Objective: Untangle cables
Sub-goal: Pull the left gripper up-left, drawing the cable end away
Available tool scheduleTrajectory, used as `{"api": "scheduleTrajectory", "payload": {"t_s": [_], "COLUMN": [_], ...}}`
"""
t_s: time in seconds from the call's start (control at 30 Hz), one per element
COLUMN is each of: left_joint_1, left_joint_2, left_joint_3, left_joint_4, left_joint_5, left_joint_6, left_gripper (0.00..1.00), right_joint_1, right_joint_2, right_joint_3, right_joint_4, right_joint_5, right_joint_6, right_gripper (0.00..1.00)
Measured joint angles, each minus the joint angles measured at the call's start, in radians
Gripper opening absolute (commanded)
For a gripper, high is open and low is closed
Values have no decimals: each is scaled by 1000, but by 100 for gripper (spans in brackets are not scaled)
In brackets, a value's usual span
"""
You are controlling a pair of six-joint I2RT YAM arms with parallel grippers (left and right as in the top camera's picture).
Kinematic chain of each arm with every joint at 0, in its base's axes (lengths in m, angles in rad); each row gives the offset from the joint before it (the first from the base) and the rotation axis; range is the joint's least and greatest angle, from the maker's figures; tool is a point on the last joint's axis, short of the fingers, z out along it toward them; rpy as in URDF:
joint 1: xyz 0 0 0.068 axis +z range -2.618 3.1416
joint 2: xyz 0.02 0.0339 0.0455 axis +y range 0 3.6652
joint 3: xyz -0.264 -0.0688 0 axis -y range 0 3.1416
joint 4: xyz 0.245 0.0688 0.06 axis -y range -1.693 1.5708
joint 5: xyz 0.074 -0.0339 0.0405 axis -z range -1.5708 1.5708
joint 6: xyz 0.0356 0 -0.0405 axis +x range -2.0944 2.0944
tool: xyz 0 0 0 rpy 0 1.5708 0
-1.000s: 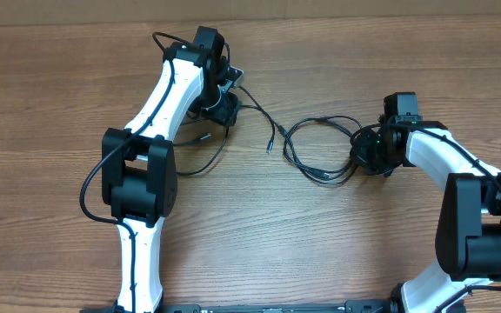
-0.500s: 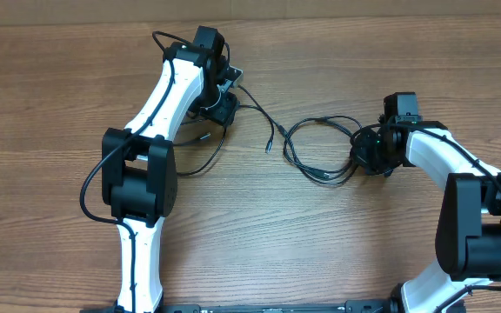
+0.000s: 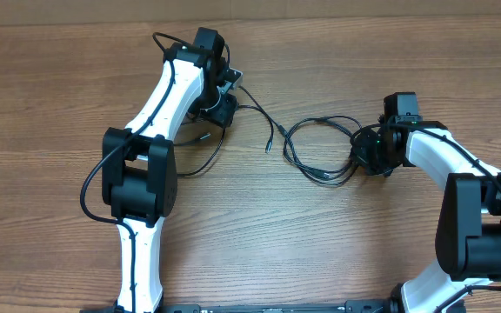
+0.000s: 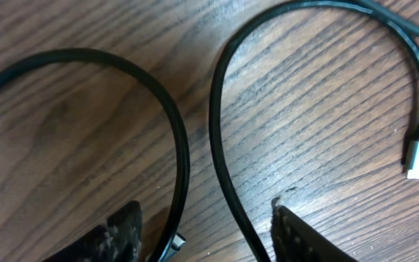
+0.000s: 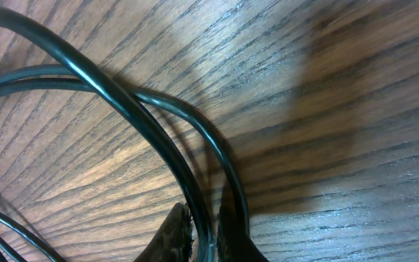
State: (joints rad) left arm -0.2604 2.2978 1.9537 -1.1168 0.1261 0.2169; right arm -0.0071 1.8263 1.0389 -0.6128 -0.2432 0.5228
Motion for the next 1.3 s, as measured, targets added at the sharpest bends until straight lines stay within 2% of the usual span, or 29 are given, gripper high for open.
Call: {"api": "scheduleTrajectory", "payload": {"t_s": [0.1, 0.13, 0.2, 0.4, 0.63, 0.8, 1.07, 1.3], "left_joint_1": [0, 0, 0, 0, 10, 46, 173, 343], "left_joint_2": [0, 0, 1, 5, -6, -95, -306, -347], "left_joint_3": [-21, -33, -52, -55, 91, 224, 332, 336], "left_joint_4": [14, 23, 34, 36, 20, 22, 38, -28], "left_joint_5": [0, 0, -1, 0, -29, -167, -516, -617], "left_joint_6": [0, 0, 1, -51, -145, -237, -404, -505], "left_gripper": [45, 36, 4, 4, 4, 4, 4, 4], "right_joint_1": [0, 0, 0, 0, 0, 0, 0, 0], "right_joint_2": [0, 0, 0, 0, 0, 0, 0, 0], "right_joint_3": [0, 0, 0, 0, 0, 0, 0, 0], "right_joint_4": [0, -1, 0, 6, 5, 2, 7, 11], "right_joint_5": [0, 0, 0, 0, 0, 0, 0, 0], "right_joint_6": [1, 0, 0, 0, 0, 0, 0, 1], "right_gripper": [12, 12, 12, 12, 12, 12, 12, 12]}}
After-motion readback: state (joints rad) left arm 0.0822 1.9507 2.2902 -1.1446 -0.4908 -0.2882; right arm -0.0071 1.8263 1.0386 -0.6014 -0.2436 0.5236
